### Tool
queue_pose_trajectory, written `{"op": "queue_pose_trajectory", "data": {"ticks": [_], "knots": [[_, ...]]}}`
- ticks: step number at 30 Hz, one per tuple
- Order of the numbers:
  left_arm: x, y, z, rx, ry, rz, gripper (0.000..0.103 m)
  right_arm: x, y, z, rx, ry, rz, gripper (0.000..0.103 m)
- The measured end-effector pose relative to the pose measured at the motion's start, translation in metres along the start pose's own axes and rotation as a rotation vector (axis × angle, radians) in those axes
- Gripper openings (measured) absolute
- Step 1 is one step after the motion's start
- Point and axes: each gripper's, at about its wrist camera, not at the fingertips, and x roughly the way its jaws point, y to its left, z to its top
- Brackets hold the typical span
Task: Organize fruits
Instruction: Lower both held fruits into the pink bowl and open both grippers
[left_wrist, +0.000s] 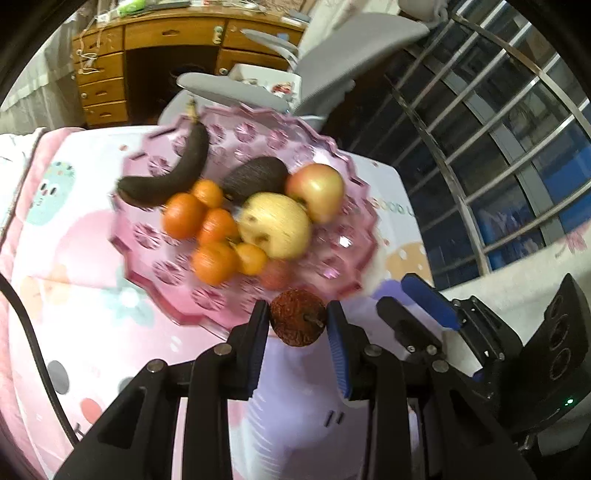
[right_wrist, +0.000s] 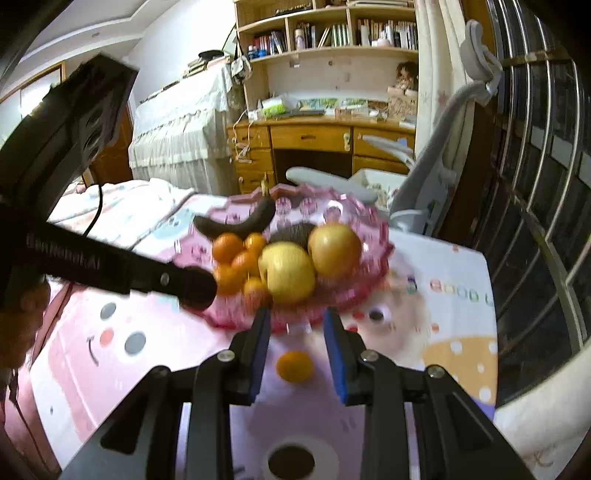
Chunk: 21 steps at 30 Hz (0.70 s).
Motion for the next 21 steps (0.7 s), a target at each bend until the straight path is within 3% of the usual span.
{"op": "queue_pose_trajectory", "data": {"ticks": [6, 8, 9, 10, 13, 21], "knots": [[0.003, 0.029, 0.012, -0.044, -0.06, 0.073, 0.033, 0.019, 0.006, 0.001, 0.023, 0.06, -0.039, 0.03], [0.0, 0.033, 0.013, -0.03, -0.089, 0.091, 0.059, 0.024, 0.005, -0.005, 0.023, 0.081, -0.044, 0.03], [-0.002, 0.033, 0.012, -0.022, -0.105, 0.107, 0.076, 0.027, 0.005, -0.008, 0.026, 0.097, -0.047, 0.03], [-0.006, 0.034, 0.011, -0.014, -0.127, 0.133, 0.08, 0.029, 0.003, -0.011, 0.028, 0.108, -0.05, 0.03], [-0.01, 0.037, 0.009, -0.025, -0.133, 0.138, 0.08, 0.035, 0.003, -0.019, 0.027, 0.139, -0.056, 0.031], [-0.019, 0.049, -0.011, -0.075, -0.119, 0.149, 0.08, 0.047, 0.015, -0.034, 0.005, 0.164, -0.021, 0.05]]}}
